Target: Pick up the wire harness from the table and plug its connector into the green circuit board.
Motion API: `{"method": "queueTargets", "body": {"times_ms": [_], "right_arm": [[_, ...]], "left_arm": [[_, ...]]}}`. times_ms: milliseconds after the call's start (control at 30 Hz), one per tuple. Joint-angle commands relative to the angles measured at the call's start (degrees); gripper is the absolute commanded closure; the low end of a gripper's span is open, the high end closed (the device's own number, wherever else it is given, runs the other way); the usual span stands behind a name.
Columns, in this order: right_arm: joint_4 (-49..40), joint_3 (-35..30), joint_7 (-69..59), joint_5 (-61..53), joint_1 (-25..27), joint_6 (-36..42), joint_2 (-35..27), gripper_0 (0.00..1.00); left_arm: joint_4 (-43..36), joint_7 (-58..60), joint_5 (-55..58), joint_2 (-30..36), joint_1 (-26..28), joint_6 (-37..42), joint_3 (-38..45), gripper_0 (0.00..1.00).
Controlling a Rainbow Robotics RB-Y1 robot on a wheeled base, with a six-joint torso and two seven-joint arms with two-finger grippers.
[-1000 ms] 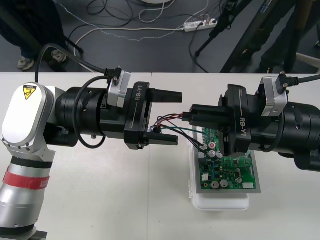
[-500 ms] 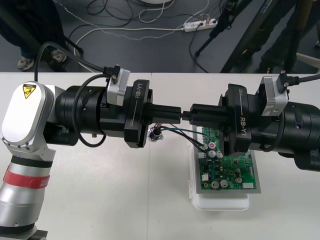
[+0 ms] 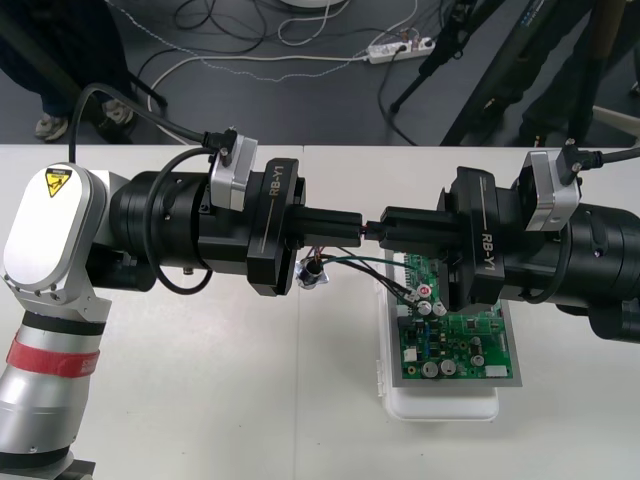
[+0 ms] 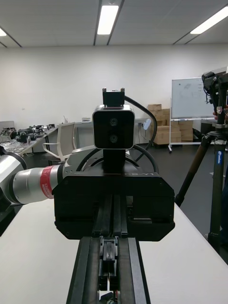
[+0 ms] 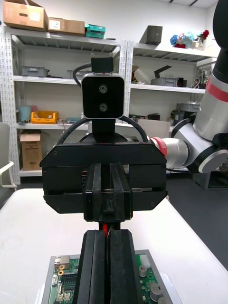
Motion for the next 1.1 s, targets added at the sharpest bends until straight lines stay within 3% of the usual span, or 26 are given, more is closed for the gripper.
{"method": "queueTargets", "body": {"times_ms": [33,67,100,133,167,200,233,733,1100], "right_arm": [[-2.06,0.72,1.81,-0.93,0.64,-0.48,0.11,0.98],[-1.97,0.72,1.81,-1.11,0.55,-0.48,0.11,0.95],[-1.79,0.63,2.16,-1.72,0.55,-0.48,0.02,0.76],[-1.26,0.63,2.16,-2.34,0.55,-0.48,0.02,0.36],[-1.09,0.63,2.25,-2.69,0.55,-0.48,0.11,0.24],[-0.74,0.72,2.25,-3.21,0.55,-0.48,0.02,0.03],[-0.74,0.63,2.34,-3.21,0.55,-0.48,-0.06,0.0],[0.84,-0.68,3.48,-3.21,0.55,-1.97,-1.56,0.0],[5.59,-3.76,3.57,-3.21,0.55,-9.8,-4.9,0.0]], "left_arm": [[-0.61,-3.81,1.27,-1.35,-2.52,2.47,-1.28,1.0],[-0.61,-3.81,1.27,-1.35,-2.52,2.56,-1.28,1.0],[-0.61,-3.81,1.27,-1.26,-2.52,2.56,-1.28,1.0],[-0.61,-3.81,1.27,-1.26,-2.52,2.56,-1.28,1.0],[-0.61,-3.81,1.27,-1.26,-2.52,2.56,-1.28,1.0],[-0.61,-3.81,1.27,-1.26,-2.52,2.47,-1.28,1.0],[-0.61,-3.81,1.27,-1.17,-2.52,2.47,-1.28,1.0],[-0.61,-3.81,1.18,-0.73,-2.34,2.47,-0.84,1.0],[-0.61,-3.63,3.99,2.52,-0.85,2.47,-0.49,1.0]]}}
